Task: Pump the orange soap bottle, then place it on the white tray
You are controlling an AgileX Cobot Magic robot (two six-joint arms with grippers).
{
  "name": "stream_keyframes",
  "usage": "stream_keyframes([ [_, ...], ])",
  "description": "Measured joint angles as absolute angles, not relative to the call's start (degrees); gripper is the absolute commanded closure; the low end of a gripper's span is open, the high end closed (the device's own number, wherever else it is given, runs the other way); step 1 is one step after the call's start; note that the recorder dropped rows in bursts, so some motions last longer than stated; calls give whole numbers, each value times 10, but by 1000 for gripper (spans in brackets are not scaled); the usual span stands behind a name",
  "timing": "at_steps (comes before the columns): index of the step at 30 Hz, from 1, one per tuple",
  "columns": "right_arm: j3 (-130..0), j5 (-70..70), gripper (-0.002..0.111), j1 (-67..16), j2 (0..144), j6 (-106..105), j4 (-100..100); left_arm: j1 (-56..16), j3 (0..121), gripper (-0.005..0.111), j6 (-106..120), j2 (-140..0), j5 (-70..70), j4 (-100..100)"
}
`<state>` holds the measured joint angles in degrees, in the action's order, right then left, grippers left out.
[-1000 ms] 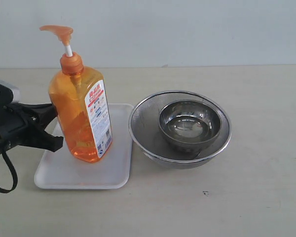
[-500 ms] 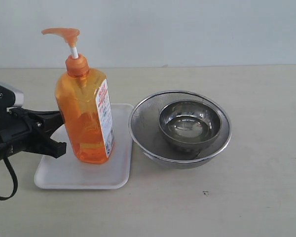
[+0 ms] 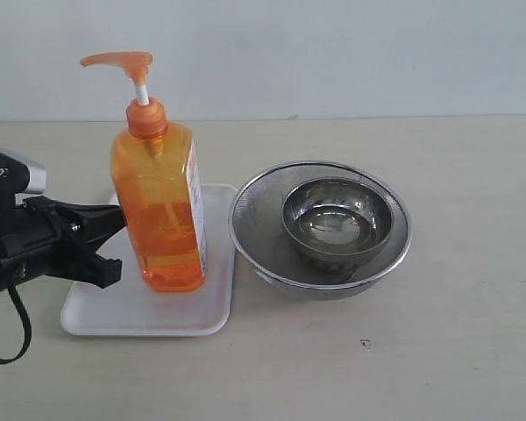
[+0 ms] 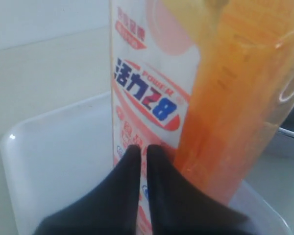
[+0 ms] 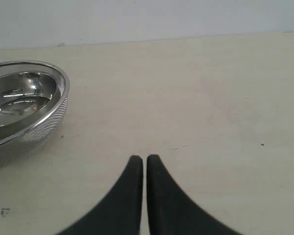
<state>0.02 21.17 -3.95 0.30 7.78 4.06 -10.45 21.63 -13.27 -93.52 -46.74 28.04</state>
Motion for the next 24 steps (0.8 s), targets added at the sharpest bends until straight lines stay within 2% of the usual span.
stream_keyframes([
  [15, 0, 212, 108, -40, 3, 78, 41, -104, 204, 102, -138, -898, -432, 238],
  [24, 0, 212, 108, -40, 3, 78, 41, -104, 102, 102, -200, -688, -431, 206],
])
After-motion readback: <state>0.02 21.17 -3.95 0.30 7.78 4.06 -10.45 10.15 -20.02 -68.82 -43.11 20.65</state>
